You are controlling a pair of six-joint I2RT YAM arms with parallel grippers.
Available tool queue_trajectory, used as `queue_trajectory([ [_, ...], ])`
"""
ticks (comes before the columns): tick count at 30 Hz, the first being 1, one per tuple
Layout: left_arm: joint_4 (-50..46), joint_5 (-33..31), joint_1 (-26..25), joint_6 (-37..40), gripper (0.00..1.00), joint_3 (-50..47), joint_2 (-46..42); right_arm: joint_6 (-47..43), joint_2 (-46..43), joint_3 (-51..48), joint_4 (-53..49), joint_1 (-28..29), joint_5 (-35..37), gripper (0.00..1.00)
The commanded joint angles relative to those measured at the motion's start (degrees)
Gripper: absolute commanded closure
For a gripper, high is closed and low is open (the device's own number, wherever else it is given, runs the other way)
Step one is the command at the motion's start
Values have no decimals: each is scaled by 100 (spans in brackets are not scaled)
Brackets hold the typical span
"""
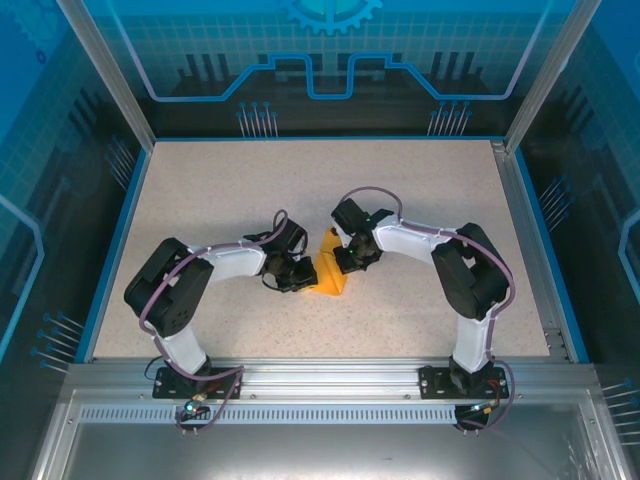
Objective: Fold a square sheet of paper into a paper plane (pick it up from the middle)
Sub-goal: Fold the triangle a second time at the center of the table.
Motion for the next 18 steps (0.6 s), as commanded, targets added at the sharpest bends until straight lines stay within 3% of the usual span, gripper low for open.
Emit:
queue_trajectory([
  [1,-162,61,5,96,86,114,161,-105,144,93,-65,40,-42,92],
  [15,-188,25,24,71,82,173,-330,-52,305,66,-103,36,55,92],
  [18,208,274,191,-137,92,33,-628,-45,300,6,-61,36,57,92],
])
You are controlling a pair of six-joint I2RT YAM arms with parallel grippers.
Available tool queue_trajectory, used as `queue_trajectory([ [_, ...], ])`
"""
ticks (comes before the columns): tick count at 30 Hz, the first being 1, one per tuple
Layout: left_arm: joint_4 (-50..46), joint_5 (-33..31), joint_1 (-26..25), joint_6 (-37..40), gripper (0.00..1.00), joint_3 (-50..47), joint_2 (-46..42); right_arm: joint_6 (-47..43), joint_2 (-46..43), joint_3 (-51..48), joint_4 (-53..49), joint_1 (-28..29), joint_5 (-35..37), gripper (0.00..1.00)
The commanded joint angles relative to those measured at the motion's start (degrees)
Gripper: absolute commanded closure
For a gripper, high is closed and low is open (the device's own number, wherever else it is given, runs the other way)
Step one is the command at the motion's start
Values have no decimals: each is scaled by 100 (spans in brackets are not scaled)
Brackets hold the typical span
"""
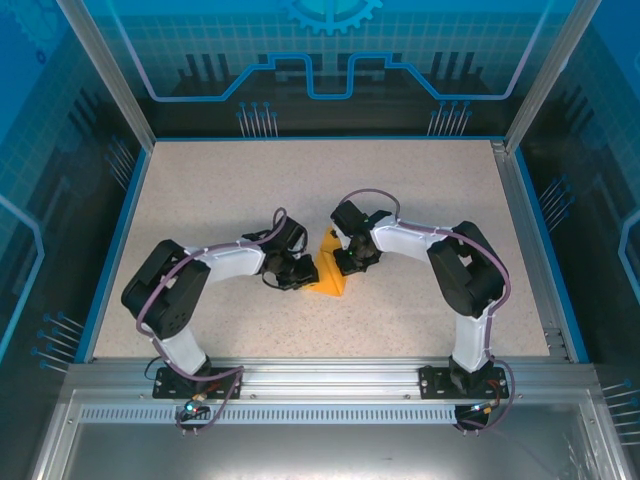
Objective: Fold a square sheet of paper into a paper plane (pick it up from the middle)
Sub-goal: Fold the triangle a second time at the center of the table.
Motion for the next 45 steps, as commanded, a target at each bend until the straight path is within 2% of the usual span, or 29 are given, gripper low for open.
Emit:
queue_trajectory([
  [1,527,427,245,-232,97,-104,-464,-28,165,-3,-63,40,59,92],
  [2,846,645,339,-358,100,-192,-487,-20,165,-12,-56,32,64,92],
  [7,2510,1576,548,-1134,100,-347,-126,-10,178,-36,-40,32,52,92],
  [13,3139,1851,523,-1492,100,-162,421,-6,212,-15,-54,23,60,92],
  [28,3074,1886,445,-1466,100,135,971,-10,169,-23,-131,23,113,92],
  [33,2761,1789,444,-1304,100,230,1075,-2,152,-25,-133,19,121,92],
  [45,2615,1705,455,-1165,100,-15,854,-5,191,19,-158,18,110,92],
])
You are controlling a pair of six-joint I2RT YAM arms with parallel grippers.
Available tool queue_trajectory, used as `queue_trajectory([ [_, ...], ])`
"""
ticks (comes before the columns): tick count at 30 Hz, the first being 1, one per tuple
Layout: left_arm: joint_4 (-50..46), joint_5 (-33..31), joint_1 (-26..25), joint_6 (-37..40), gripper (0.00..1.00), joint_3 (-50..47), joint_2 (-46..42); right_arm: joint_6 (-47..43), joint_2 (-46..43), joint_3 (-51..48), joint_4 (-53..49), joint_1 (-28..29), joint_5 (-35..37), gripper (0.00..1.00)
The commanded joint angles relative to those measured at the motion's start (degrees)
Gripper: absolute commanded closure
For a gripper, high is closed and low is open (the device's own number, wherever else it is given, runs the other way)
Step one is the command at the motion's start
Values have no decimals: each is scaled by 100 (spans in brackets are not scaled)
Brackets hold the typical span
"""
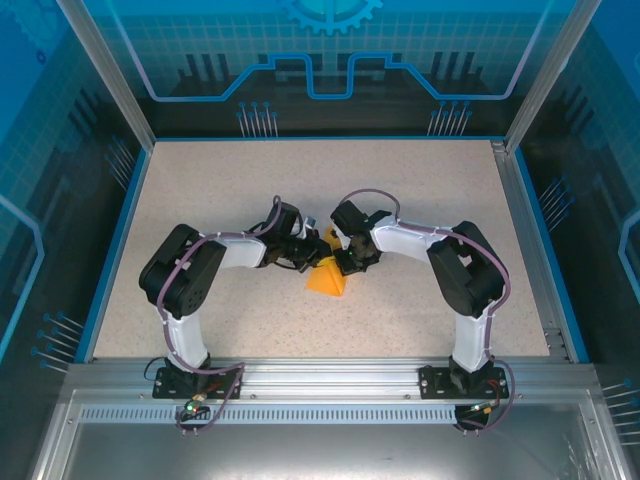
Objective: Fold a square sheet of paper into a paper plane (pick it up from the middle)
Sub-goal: Fold the triangle a second time at the center of the table.
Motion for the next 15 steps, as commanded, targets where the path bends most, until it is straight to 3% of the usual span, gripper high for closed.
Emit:
queue_trajectory([
  [1,-213,-44,-38,179,100,-124,-157,-3,189,26,-157,15,92,92],
  [15,-383,-242,-33,352,100,-19,223,11,193,30,-142,19,60,92],
])
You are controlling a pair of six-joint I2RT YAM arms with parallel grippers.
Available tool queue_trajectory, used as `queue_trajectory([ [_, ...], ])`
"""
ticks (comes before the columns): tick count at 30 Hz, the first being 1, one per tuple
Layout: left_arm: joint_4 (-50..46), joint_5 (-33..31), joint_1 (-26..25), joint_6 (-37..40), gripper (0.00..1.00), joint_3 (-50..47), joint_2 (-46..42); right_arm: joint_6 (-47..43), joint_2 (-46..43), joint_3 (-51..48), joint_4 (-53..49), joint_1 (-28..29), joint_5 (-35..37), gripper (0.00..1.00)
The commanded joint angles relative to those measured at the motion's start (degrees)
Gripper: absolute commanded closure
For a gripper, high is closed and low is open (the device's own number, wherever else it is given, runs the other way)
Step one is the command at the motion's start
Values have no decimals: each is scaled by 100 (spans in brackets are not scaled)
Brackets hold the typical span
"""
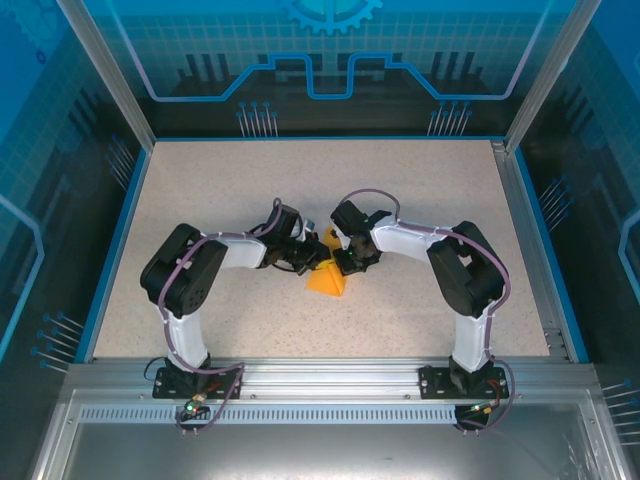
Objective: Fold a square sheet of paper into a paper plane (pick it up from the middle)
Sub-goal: Fold the triangle a second time at the center of the table.
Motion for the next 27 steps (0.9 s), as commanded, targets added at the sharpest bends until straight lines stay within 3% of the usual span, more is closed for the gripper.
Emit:
queue_trajectory([
  [1,-274,-186,-31,247,100,2,174,19,191,33,-134,15,55,91],
  [11,-306,-287,-45,336,100,-172,399,183,-4,84,-93,10,-19,86],
  [20,-222,-300,-75,369,100,-257,403,786,-1327,-400,156,-207,-275,56],
  [22,-211,-284,-88,373,100,-240,410,1045,-1584,-714,550,-200,-791,61],
  [25,-178,-284,-100,358,100,-243,415,1514,-1689,-1136,1282,-69,-1642,80],
  [27,-169,-265,-100,357,100,-248,410,1791,-1638,-1292,1581,56,-1855,88],
])
